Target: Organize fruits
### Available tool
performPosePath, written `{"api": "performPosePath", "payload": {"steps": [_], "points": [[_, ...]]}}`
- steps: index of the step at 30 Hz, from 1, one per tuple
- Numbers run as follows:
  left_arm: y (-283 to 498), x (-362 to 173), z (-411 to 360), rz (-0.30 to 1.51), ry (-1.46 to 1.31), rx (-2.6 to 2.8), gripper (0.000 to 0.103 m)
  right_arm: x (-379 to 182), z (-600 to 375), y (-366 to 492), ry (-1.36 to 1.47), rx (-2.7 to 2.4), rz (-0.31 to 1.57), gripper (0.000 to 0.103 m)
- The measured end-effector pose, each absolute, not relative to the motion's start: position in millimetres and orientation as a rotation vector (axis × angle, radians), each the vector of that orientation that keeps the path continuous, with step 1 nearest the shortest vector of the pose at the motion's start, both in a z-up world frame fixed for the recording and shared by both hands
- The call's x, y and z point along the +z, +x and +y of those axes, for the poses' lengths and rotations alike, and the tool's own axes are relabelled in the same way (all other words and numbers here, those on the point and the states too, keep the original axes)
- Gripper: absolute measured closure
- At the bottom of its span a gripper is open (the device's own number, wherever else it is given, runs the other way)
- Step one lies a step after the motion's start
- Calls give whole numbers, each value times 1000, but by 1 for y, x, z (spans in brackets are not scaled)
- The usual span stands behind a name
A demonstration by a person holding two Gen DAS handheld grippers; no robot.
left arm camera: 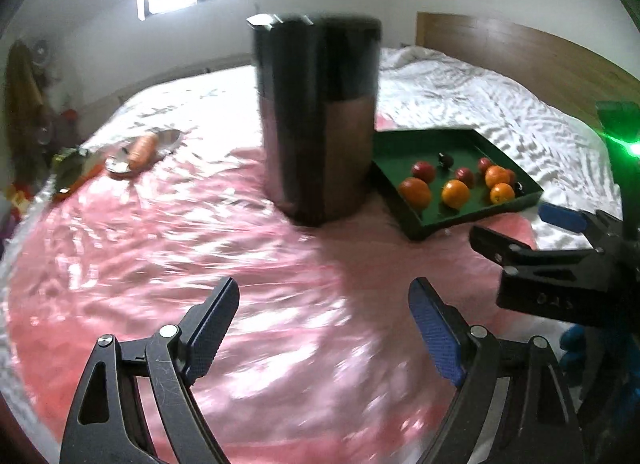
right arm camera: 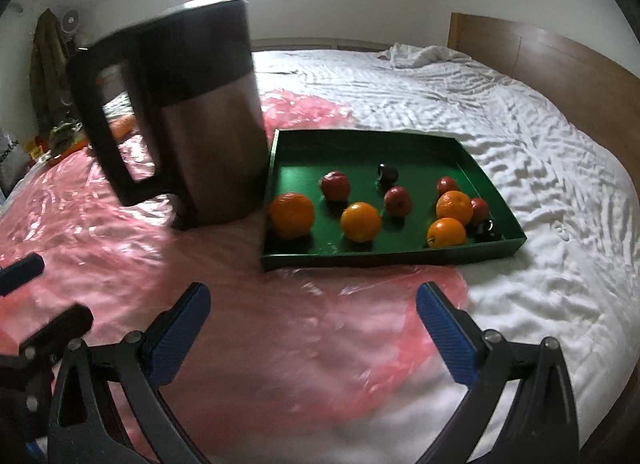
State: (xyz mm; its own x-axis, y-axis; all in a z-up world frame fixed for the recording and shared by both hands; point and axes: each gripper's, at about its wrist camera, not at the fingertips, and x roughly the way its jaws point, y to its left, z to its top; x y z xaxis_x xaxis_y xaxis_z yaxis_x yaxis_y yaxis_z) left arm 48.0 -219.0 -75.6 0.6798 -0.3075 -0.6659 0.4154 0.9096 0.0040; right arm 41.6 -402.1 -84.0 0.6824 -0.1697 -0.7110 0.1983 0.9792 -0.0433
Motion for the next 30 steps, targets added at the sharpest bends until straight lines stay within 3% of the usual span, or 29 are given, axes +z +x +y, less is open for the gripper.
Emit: {"api": "performPosePath", "payload": {"steps": [15, 19, 30], "points": [[17, -33, -155, 643, 108, -240, 19, -43, -331, 8, 24, -111, 738, 0], [11, -26, -143, 628, 110, -200, 6, -35, -314, 4, -2, -93, 718, 0], [1, -16, -123, 626, 85, -193, 5, -23, -296, -2, -26, -61, 695, 0]]}}
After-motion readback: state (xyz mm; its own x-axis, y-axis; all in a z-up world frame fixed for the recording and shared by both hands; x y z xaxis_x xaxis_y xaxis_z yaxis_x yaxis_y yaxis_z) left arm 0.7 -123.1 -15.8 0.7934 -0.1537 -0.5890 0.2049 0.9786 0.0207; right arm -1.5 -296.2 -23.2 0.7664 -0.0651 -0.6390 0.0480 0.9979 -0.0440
